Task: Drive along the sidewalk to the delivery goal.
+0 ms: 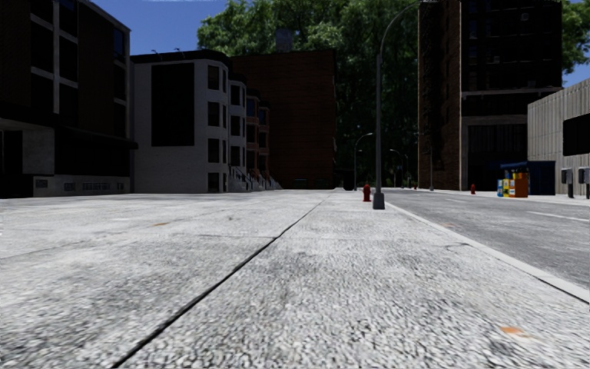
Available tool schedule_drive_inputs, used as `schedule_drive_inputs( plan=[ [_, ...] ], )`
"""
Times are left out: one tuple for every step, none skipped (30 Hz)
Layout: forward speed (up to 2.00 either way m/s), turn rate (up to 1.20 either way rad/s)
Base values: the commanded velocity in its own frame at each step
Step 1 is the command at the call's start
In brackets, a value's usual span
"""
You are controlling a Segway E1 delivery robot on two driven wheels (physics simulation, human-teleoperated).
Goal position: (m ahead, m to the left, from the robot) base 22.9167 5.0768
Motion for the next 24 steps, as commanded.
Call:
schedule_drive_inputs(
  plan=[
    [2.0, 0.39],
    [2.0, 0.39],
    [2.0, 0.39],
    [2.0, 0.39],
    [2.0, 0.39],
    [2.0, 0.39],
    [2.0, 0.39],
    [2.0, 0.39],
    [2.0, 0.39],
    [2.0, 0.39],
    [2.0, 0.39],
    [2.0, 0.39],
    [2.0, 0.39],
    [2.0, 0.39],
    [2.0, 0.39],
    [2.0, 0.39],
    [2.0, 0.39],
    [2.0, 0.39],
    [2.0, 0.39],
    [2.0, 0.39],
    [2.0, 0.39],
    [2.0, 0.39],
    [2.0, 0.39],
    [2.0, 0.39]
  ],
)
